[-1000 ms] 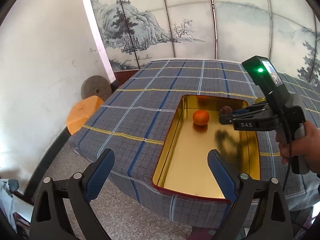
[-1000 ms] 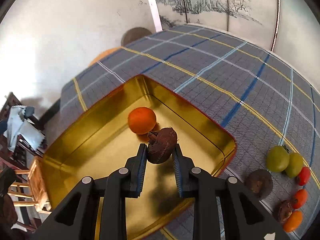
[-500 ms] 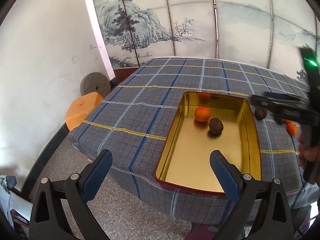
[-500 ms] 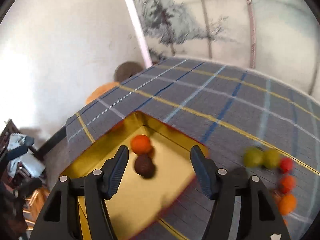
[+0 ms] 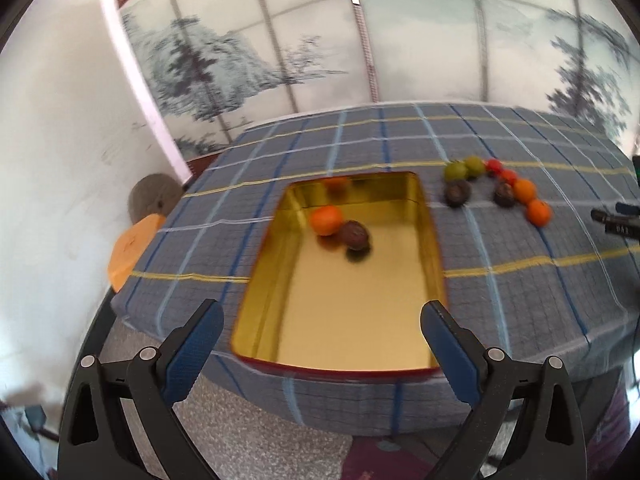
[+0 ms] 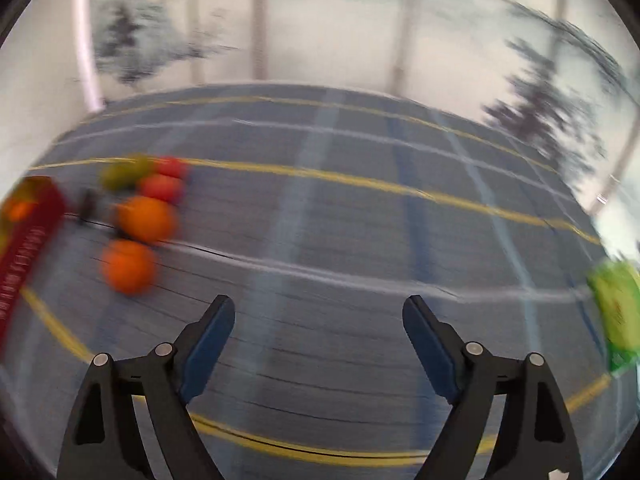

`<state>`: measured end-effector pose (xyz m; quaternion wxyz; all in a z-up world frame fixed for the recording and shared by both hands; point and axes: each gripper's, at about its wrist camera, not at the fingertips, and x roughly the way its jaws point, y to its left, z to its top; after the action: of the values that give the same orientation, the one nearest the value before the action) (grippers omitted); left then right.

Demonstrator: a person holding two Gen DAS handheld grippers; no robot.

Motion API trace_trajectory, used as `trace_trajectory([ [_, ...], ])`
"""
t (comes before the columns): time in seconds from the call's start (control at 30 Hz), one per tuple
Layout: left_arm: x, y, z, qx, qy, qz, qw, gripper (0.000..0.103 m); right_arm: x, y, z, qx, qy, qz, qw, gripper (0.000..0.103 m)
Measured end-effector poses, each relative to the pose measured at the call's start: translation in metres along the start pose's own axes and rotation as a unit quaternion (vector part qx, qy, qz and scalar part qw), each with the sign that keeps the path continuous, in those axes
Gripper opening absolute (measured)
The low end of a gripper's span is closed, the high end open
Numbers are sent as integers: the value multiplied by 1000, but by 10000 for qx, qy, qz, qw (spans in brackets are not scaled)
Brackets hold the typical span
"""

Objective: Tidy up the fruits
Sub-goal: 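Move the left tool toward another dark brown fruit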

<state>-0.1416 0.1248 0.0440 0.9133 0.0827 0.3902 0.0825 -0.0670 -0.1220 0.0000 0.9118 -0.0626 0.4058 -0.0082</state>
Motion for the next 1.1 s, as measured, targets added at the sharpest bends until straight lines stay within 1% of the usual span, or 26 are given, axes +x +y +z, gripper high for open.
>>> trace_trajectory([
  [0.07, 1, -11, 0, 122, 45, -172, 9998, 99, 8, -32, -8, 268, 92, -154, 9995, 84],
  [0.1, 2, -16, 2, 173, 90, -315, 9993, 99, 10, -44, -11, 400, 169, -187, 9989, 84],
  [0.17, 5, -27, 4, 227, 163, -591, 9979, 99, 13, -66, -13, 640, 191, -186, 9976, 85],
  [0.2, 6, -33, 5, 255, 175, -672, 9973, 99, 14, -72, -12, 765, 213, -160, 9967, 92],
  [0.27, 7, -44, 8, 361, 167, -774, 9962, 99, 22, -82, -12, 992, 351, -50, 9944, 95],
  [0.33, 9, -59, 11, 578, 192, -958, 9935, 99, 25, -83, -10, 1006, 370, -102, 9942, 98],
  [0.4, 11, -69, 15, 760, 255, -1127, 9904, 99, 28, -78, -8, 882, 423, -136, 9951, 99],
  [0.53, 17, -90, 34, 1148, 354, -1516, 9811, 99, 26, -70, -14, 662, 445, -85, 9968, 101],
  [0.57, 20, -94, 42, 1195, 415, -1594, 9791, 99, 25, -69, -15, 651, 444, -73, 9969, 101],
  [0.63, 24, -99, 54, 1217, 403, -1708, 9769, 99, 23, -68, -17, 665, 435, -56, 9968, 101],
  [0.7, 28, -105, 66, 1309, 342, -1724, 9757, 99, 22, -68, -17, 712, 413, -6, 9966, 101],
  [0.77, 34, -113, 81, 1501, 223, -1631, 9749, 99, 21, -70, -16, 750, 396, 39, 9964, 101],
  [0.8, 36, -114, 86, 1572, 166, -1585, 9746, 97, 20, -70, -17, 762, 390, 55, 9963, 101],
  [0.87, 46, -121, 100, 1794, 74, -1487, 9724, 90, 20, -71, -16, 765, 386, 78, 9963, 101],
  [0.93, 62, -127, 112, 2010, 138, -1491, 9681, 77, 20, -72, -16, 757, 383, 103, 9963, 102],
  [1.0, 83, -131, 124, 2153, 269, -1455, 9653, 75, 19, -71, -16, 752, 372, 145, 9964, 102],
  [1.1, 116, -135, 136, 2244, 537, -1525, 9610, 75, 18, -72, -16, 757, 353, 212, 9963, 102],
])
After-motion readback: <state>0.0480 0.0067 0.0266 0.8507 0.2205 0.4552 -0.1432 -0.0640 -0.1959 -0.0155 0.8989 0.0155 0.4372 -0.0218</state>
